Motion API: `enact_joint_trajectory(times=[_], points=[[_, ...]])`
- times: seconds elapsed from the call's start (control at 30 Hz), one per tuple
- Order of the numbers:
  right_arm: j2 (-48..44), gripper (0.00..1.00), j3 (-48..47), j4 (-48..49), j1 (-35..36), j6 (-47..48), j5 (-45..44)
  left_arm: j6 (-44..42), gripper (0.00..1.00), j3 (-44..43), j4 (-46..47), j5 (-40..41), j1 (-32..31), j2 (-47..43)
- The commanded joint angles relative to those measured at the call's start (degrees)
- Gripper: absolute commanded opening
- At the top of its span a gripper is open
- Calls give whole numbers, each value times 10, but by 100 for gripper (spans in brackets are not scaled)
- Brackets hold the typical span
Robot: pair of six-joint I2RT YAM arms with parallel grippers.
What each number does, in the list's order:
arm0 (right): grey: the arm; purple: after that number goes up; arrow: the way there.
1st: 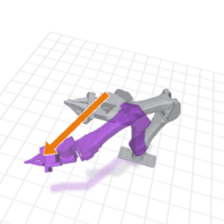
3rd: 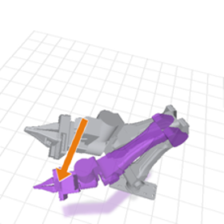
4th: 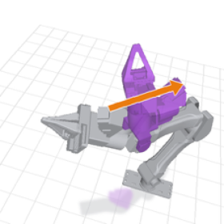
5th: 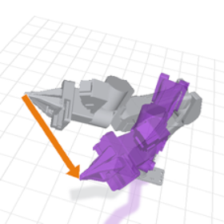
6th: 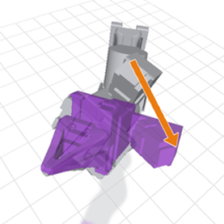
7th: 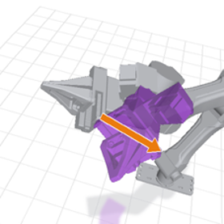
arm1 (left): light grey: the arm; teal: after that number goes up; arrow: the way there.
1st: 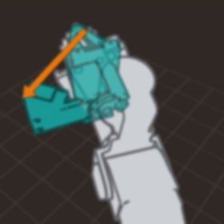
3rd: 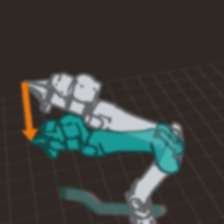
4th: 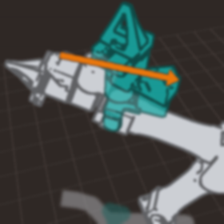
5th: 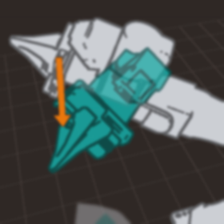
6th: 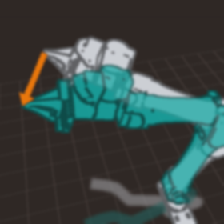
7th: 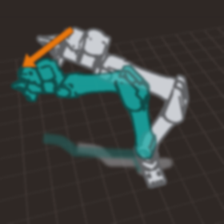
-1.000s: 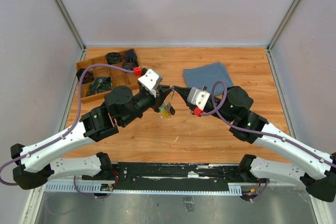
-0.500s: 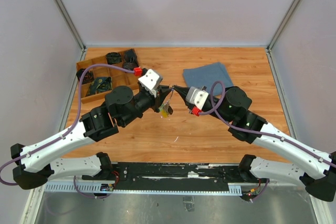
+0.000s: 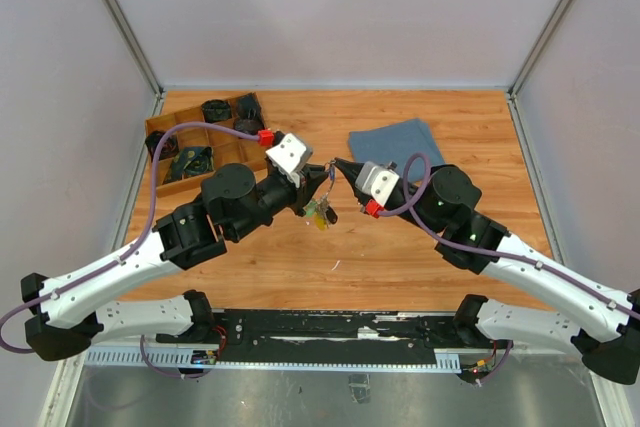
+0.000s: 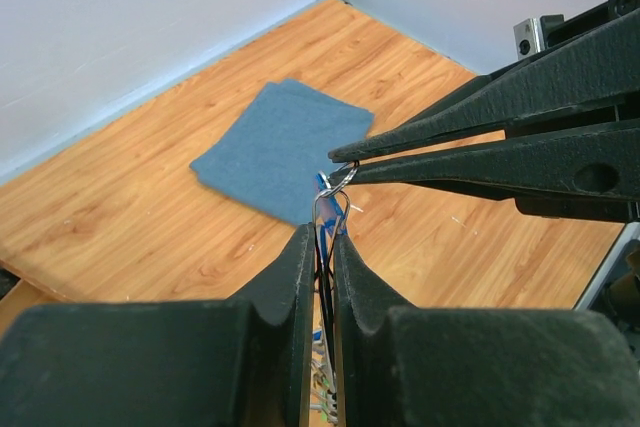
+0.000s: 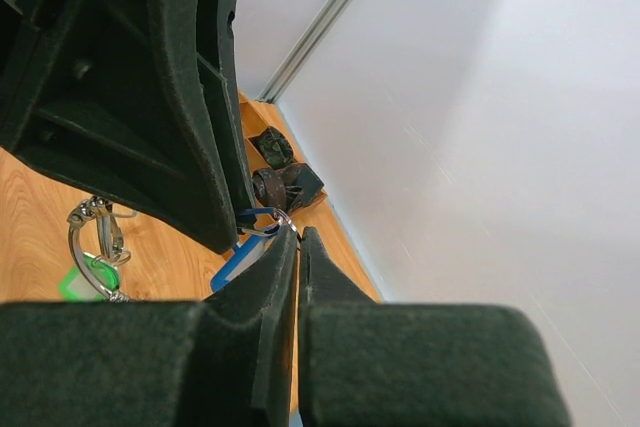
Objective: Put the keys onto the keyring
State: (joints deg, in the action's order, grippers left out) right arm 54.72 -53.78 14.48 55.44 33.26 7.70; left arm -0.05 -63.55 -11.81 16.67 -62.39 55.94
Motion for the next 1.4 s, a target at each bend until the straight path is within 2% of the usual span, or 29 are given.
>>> enact_joint_trajectory(times=[0.0, 0.1, 0.37, 0.67, 0.87, 1.0, 1.23, 1.37], points=[[-14, 1, -7, 25, -8, 22, -30, -9, 1, -1, -10, -35, -5, 1], [-14, 1, -15, -6, -9, 32, -17, -13, 0, -2, -14, -35, -5, 3], [-22, 19, -11, -6, -10, 37, -31, -13, 1, -1, -15, -41, -5, 4], [-26, 23, -8, -8, -13, 44, -45, -9, 1, 3, -15, -53, -5, 5], [-23, 25, -18, -35, -15, 45, -13, -4, 0, 9, -13, -67, -5, 7], [-27, 27, -16, -31, -16, 53, -39, 3, 0, 17, -9, -57, -5, 6], [-35, 50, -33, -73, -17, 23, -169, 27, 1, 33, -12, 0, -4, 21], [-37, 60, -35, -116, -16, 1, -208, 45, 2, 40, -15, 2, 3, 40]])
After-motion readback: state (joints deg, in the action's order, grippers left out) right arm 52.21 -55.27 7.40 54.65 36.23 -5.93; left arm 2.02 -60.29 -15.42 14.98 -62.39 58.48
